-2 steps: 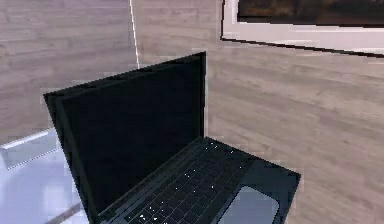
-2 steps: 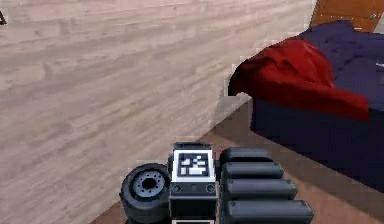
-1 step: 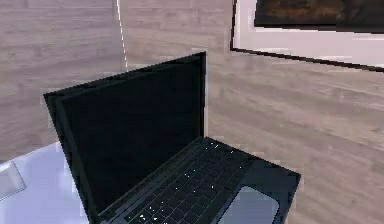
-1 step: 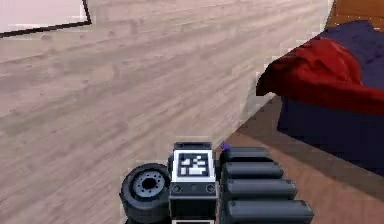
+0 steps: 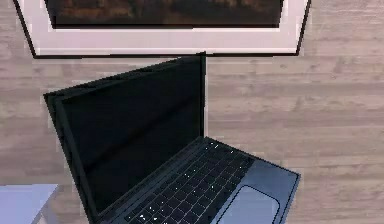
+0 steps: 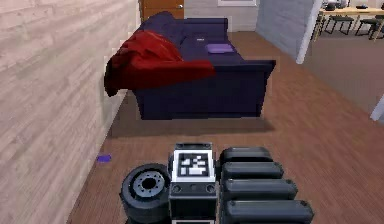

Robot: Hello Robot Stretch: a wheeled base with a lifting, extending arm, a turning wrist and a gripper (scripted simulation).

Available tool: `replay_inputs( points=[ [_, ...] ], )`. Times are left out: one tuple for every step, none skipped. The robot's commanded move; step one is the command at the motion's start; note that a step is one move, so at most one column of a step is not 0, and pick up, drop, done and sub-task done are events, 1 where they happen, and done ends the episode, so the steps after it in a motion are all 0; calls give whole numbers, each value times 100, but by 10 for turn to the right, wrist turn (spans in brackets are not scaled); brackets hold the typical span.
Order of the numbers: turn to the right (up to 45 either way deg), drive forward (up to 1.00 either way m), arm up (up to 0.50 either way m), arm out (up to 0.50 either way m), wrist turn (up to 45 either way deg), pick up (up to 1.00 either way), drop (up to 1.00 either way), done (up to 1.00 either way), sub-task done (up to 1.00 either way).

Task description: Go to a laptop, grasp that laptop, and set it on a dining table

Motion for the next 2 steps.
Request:
replay_inputs(
  points=[
    [450,0,0,0,0,0,0,0,0],
    [-450,0,0,0,0,0,0,0,0]
  ],
)
